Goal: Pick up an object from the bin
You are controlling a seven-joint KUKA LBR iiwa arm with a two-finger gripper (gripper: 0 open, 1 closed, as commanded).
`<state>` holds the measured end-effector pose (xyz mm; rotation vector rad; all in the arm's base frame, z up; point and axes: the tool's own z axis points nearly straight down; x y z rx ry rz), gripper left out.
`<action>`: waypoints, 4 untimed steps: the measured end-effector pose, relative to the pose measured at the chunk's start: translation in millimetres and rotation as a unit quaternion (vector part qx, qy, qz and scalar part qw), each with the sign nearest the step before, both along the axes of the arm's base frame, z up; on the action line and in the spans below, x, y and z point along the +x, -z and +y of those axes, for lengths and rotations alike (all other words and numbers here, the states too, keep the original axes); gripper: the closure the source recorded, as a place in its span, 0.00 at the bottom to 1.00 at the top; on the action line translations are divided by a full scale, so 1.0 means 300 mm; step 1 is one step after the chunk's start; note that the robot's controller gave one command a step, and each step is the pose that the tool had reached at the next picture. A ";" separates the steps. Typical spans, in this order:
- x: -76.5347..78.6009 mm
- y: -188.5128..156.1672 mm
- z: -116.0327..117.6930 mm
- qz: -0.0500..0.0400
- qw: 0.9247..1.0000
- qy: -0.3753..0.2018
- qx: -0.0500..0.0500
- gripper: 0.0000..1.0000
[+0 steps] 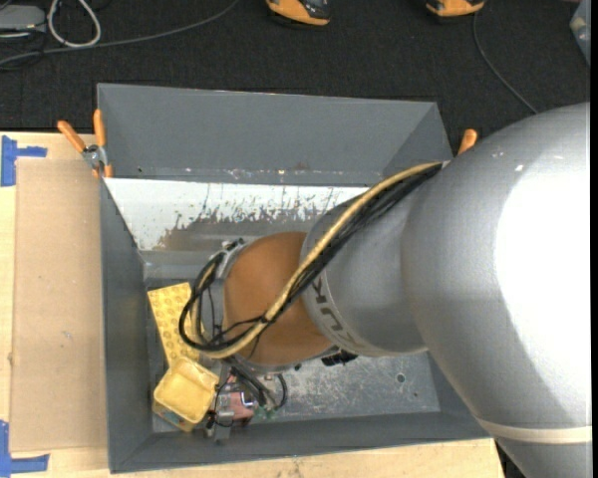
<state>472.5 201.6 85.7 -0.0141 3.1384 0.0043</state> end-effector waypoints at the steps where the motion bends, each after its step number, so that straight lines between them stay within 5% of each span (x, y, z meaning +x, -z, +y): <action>1: 0.007 0.020 -0.037 -0.002 1.000 -0.025 0.001 0.00; 2: 0.025 -0.205 -0.078 0.004 1.000 -0.004 -0.001 0.00; 3: 0.035 -0.446 -0.011 0.001 1.000 -0.012 0.000 0.00; 4: 0.117 -0.192 0.022 0.002 1.000 -0.009 0.000 0.00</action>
Offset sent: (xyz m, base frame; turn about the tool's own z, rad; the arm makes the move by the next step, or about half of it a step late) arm 0.0186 -0.0344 0.1413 0.0596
